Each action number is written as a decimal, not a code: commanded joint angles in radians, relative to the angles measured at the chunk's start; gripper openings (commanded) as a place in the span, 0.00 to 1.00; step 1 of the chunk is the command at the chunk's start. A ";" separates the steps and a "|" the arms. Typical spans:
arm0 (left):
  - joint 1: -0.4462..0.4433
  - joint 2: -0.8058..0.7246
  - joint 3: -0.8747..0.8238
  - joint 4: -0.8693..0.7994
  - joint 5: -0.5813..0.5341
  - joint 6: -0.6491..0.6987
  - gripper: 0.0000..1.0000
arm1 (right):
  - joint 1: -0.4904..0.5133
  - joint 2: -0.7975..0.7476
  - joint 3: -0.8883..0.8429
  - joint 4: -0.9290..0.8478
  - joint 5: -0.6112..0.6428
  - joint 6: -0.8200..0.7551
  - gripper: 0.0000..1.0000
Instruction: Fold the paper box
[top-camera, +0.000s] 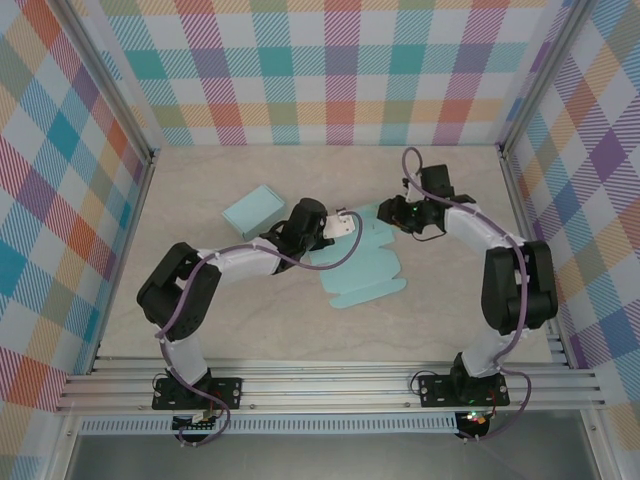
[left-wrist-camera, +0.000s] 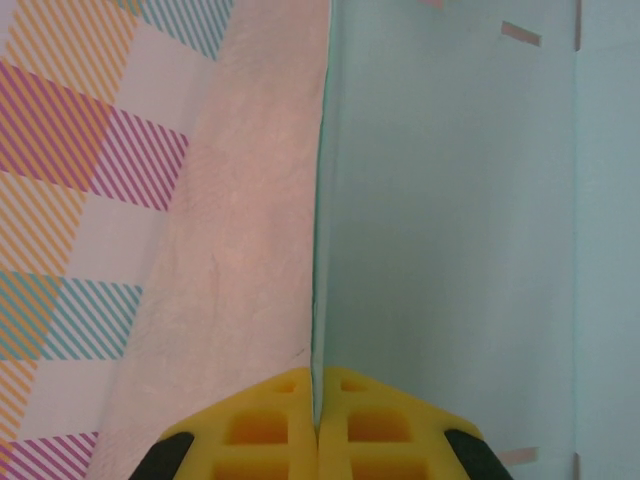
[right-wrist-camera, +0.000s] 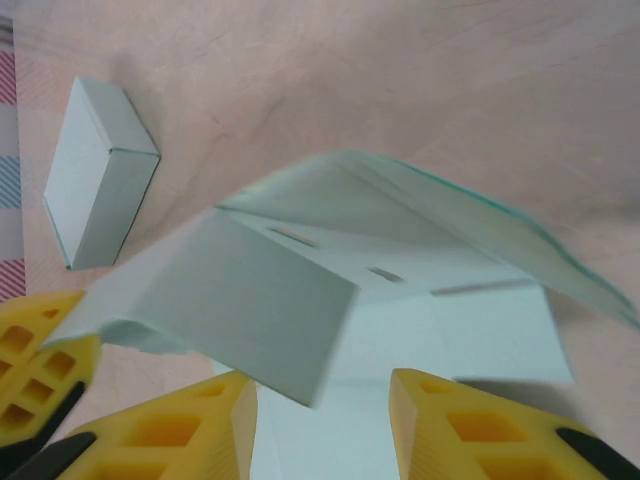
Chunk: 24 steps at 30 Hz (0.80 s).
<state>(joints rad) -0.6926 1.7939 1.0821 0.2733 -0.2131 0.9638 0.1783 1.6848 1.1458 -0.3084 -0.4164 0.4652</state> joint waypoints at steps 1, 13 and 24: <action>-0.009 -0.054 -0.035 0.121 -0.020 0.013 0.00 | -0.033 -0.017 -0.075 0.083 0.007 0.025 0.39; -0.015 -0.044 -0.045 0.100 -0.001 0.042 0.00 | -0.045 0.075 -0.118 0.208 0.038 0.008 0.40; -0.013 -0.040 -0.036 0.086 0.024 0.017 0.00 | -0.045 0.157 -0.119 0.317 0.027 0.038 0.43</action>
<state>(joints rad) -0.6983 1.7653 1.0344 0.3458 -0.2180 0.9920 0.1314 1.8210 1.0264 -0.0433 -0.3786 0.4911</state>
